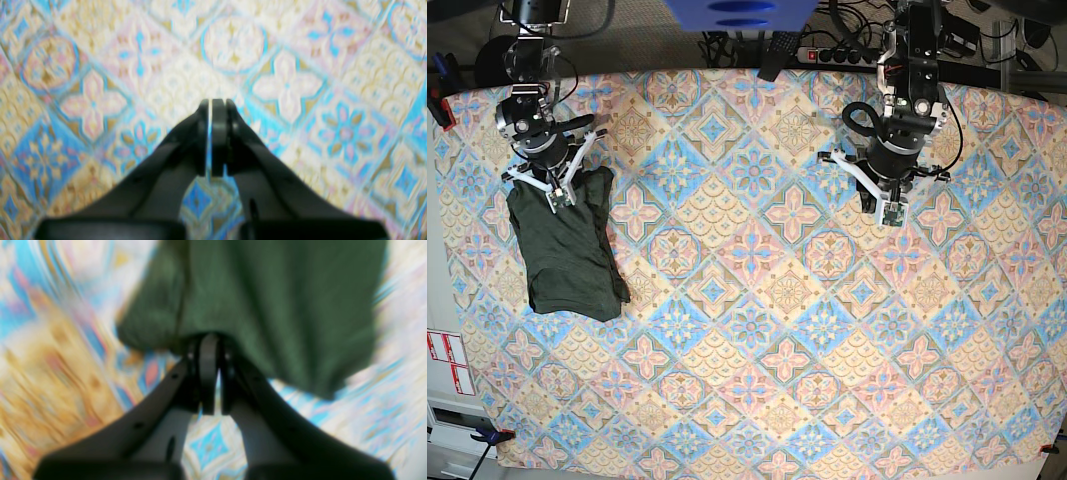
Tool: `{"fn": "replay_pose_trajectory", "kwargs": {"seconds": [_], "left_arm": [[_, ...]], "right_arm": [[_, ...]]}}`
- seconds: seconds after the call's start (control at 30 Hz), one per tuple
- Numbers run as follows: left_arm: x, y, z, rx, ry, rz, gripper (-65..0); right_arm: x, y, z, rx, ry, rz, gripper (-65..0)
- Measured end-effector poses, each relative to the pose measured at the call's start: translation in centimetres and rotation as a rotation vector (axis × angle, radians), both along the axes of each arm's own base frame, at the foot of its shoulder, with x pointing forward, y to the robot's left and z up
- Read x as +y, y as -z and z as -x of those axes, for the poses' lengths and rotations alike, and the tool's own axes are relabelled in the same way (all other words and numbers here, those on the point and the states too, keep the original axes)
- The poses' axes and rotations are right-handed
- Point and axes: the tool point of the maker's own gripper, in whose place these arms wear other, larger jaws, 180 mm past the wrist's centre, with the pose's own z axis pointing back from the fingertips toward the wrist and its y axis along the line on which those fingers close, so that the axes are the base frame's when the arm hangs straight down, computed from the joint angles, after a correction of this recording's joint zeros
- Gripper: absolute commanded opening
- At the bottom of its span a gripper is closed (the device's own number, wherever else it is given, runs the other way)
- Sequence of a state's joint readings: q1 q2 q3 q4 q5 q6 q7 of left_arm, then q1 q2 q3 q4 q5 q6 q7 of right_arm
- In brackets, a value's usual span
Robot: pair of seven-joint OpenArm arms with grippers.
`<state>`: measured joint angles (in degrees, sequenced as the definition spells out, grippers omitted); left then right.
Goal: Fold the T-shirt properly
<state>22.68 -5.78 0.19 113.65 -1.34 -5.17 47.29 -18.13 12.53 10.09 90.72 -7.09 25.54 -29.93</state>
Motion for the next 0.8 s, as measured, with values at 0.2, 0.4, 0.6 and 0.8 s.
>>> {"fn": "replay_pose_trajectory", "kwargs": {"seconds": [0.2, 0.4, 0.6, 0.8], "left_arm": [[1.7, 0.9, 3.2, 0.066, 0.021, -0.045, -65.0], [4.0, 0.9, 6.6, 0.121, -0.014, -0.022, -65.0], [6.3, 2.0, 11.4, 0.226, -0.089, 0.004, -65.0], [7.9, 2.7, 16.2, 0.346, -0.060, -0.029, -65.0]], "right_arm": [[-3.6, -1.2, 5.0, 0.051, 0.067, 0.089, -63.6], [-3.3, -3.1, 7.5, 0.029, 0.040, 0.101, -63.6], [-3.4, -1.5, 14.1, 0.190, 0.025, 0.121, -64.0], [-3.3, -0.8, 19.3, 0.305, 0.017, 0.122, -65.0]]}}
